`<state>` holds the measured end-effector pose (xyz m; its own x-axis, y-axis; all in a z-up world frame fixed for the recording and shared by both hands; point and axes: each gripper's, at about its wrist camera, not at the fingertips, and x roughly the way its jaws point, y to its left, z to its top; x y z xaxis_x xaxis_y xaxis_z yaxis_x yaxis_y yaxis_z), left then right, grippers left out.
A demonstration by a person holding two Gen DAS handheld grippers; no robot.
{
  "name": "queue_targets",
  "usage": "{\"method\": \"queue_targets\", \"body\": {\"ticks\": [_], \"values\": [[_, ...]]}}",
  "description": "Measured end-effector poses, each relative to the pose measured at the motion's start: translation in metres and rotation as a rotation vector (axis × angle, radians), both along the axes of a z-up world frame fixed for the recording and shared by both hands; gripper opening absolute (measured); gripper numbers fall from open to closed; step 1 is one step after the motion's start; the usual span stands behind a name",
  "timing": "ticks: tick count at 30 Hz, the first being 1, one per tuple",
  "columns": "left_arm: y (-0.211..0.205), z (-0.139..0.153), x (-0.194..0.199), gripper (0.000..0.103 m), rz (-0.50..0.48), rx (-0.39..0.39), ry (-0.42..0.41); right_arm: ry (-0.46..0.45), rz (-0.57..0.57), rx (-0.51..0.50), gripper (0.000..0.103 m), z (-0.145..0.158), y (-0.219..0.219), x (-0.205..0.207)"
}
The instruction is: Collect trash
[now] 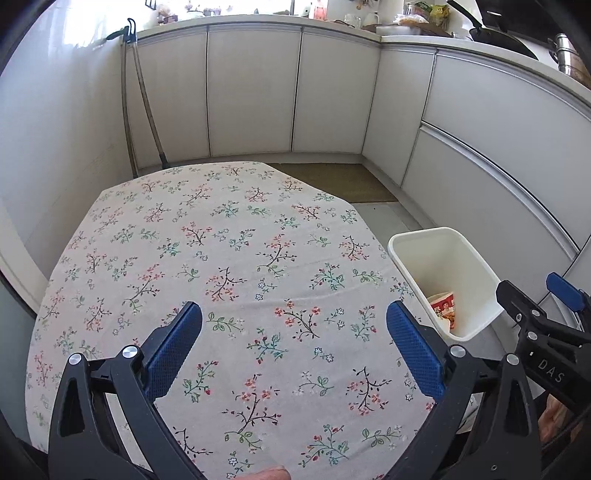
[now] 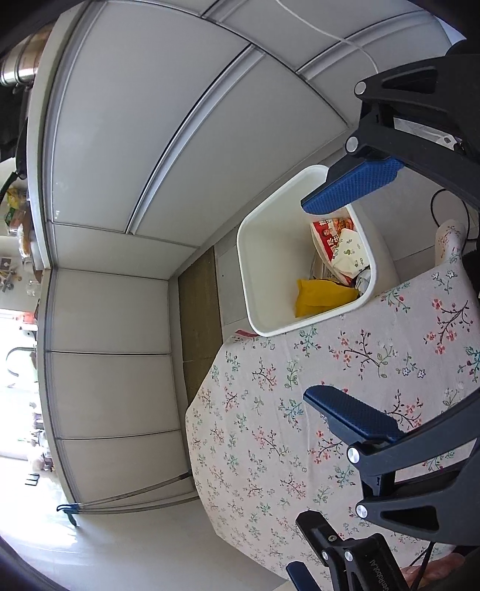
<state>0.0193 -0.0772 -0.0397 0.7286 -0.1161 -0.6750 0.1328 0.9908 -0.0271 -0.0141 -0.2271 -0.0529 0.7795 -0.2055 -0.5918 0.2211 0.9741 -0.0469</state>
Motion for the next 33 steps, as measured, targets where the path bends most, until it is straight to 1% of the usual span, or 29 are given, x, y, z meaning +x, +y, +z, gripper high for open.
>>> {"method": "queue_targets", "body": {"ticks": [3,6,13,19,33], "values": [[-0.001,-0.001,0.0,0.096,-0.002,0.007,-0.01,0.012,0.01,-0.007,0.091,-0.003,0.002,0.002],[0.0,0.0,0.0,0.096,0.007,-0.001,-0.015,0.009,0.014,0.008,0.091,-0.004,0.0,0.002],[0.005,-0.004,0.005,0.095,0.011,-0.041,0.027,0.01,0.027,0.027,0.091,-0.004,-0.001,0.002],[0.005,-0.006,0.007,0.092,0.018,-0.025,0.033,0.012,0.037,0.03,0.091,-0.005,-0.001,0.003],[0.007,-0.006,0.01,0.092,0.032,-0.023,0.039,0.036,0.044,0.033,0.091,-0.009,0.0,0.006]]}}
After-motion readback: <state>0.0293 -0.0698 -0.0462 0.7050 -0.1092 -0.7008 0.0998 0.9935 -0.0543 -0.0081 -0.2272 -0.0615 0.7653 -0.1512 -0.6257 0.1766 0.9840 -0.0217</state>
